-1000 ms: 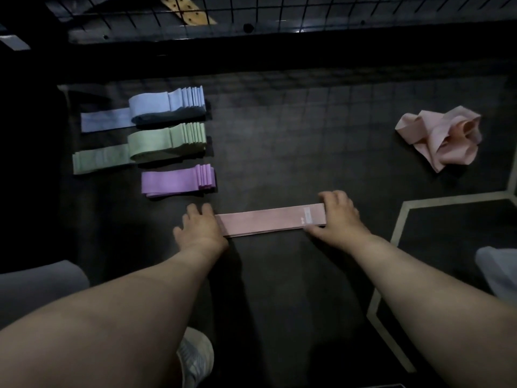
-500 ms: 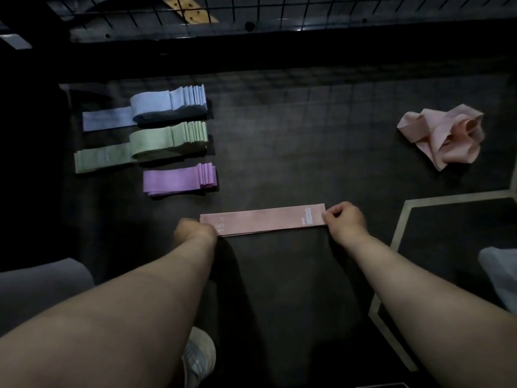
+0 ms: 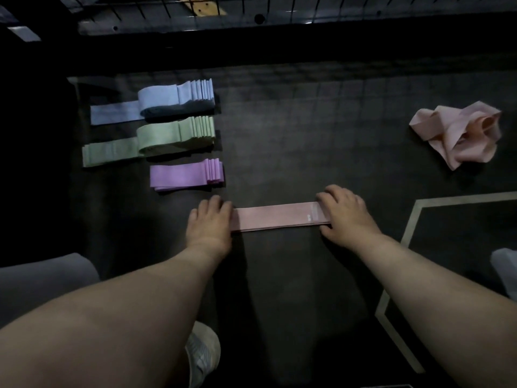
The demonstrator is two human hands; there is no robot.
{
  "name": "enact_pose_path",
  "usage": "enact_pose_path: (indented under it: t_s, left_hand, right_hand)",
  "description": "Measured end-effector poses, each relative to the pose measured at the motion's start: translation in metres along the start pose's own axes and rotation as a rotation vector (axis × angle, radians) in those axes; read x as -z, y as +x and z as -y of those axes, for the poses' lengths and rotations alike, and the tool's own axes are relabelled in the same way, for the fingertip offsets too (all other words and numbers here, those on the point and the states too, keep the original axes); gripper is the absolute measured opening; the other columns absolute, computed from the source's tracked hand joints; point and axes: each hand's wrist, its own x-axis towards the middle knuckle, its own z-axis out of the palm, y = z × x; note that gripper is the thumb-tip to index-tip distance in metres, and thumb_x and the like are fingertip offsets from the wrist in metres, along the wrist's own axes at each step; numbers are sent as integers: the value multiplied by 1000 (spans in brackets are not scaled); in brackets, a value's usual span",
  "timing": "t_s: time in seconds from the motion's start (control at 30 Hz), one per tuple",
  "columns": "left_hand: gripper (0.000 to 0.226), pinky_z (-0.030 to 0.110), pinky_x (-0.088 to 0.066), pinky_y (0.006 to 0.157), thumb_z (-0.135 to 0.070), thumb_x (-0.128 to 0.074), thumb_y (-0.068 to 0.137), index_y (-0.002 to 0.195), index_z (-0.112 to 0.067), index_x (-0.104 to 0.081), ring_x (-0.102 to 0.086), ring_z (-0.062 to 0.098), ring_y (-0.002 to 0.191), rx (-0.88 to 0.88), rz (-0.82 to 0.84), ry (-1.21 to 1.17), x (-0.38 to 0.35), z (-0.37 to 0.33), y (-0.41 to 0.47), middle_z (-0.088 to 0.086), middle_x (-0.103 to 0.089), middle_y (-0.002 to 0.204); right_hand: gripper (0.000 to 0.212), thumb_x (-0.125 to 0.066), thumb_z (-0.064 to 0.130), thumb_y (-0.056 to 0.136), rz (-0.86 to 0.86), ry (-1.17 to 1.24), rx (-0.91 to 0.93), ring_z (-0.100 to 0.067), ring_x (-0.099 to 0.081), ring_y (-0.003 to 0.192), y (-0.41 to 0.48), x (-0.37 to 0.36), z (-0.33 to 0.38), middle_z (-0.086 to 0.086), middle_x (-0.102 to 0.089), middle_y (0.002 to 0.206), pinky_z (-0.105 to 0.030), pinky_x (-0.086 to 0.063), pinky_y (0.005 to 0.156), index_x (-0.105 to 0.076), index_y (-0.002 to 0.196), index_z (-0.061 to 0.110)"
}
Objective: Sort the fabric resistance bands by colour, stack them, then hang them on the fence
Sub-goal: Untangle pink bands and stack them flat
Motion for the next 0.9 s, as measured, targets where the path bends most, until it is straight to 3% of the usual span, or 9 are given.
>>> enact_pose_path:
  t_s: [0.1, 0.2, 0.3, 0.4, 0.5, 0.6, 0.73, 0.9]
  left_hand:
    - [54, 40, -30, 109, -23, -64, 86, 135, -27, -42, -37, 25, 131, -26, 30, 59, 1, 0, 1, 3, -38, 141]
    - [44, 42, -32, 109, -22, -58, 90, 132, -25, -46, -42, 26, 129, -41, 54, 92, 8, 0, 3, 4, -44, 137]
    - [42, 44, -33, 108, -23, -57, 91, 131, -26, -46, -44, 26, 127, -52, 82, 113, 12, 0, 6, 4, -44, 137]
    - [49, 46, -32, 110, -25, -62, 87, 133, -26, -45, -43, 25, 129, -46, 138, 106, 16, -4, 7, 4, -43, 137]
    - [57, 43, -31, 110, -39, -64, 82, 133, -26, -43, -41, 26, 128, -45, 124, 118, 20, -12, 4, 6, -40, 136]
    - [55, 38, -35, 103, -47, -58, 84, 131, -21, -46, -44, 28, 123, -94, 22, 75, 25, -31, 6, 9, -42, 134]
    - [47, 41, -41, 98, -29, -62, 85, 128, -12, -59, -52, 36, 115, -165, -100, -188, 46, -85, 22, 15, -53, 124]
    - [37, 38, -43, 105, -28, -56, 92, 128, -19, -58, -54, 26, 120, -208, 23, -546, 80, -172, 40, 6, -54, 130]
  right_hand:
    - [63, -64, 30, 86, 78, -63, 80, -26, -35, 134, 6, 2, -3, -4, -35, 145, -37, -27, 112, -40, 144, 21]
    - [43, -54, 29, 94, 80, -54, 93, -27, -43, 124, 11, 6, -3, -5, -43, 135, -36, -33, 105, -48, 136, 21]
    - [37, -54, 26, 94, 105, -48, 100, -27, -44, 121, 13, 8, -3, -5, -44, 131, -36, -36, 102, -51, 130, 20]
    - [43, -55, 28, 91, 113, -45, 104, -27, -43, 122, 11, 10, -4, -5, -42, 133, -36, -36, 104, -48, 133, 21]
    - [61, -58, 45, 88, 130, 25, 86, -27, -38, 130, 2, 15, -7, -6, -35, 141, -38, -32, 111, -40, 141, 22]
    - [57, -52, 45, 94, 41, 160, -74, -28, -34, 136, -2, 20, -17, -8, -30, 148, -38, -27, 114, -41, 143, 20]
    - [52, -49, 34, 98, -50, 348, -448, -30, -30, 140, 5, 28, -57, -12, -24, 155, -39, -27, 115, -39, 145, 15]
    - [57, -52, 33, 96, -110, 528, -772, -34, -25, 142, 21, 49, -133, -10, -17, 158, -42, -27, 117, -35, 148, 19]
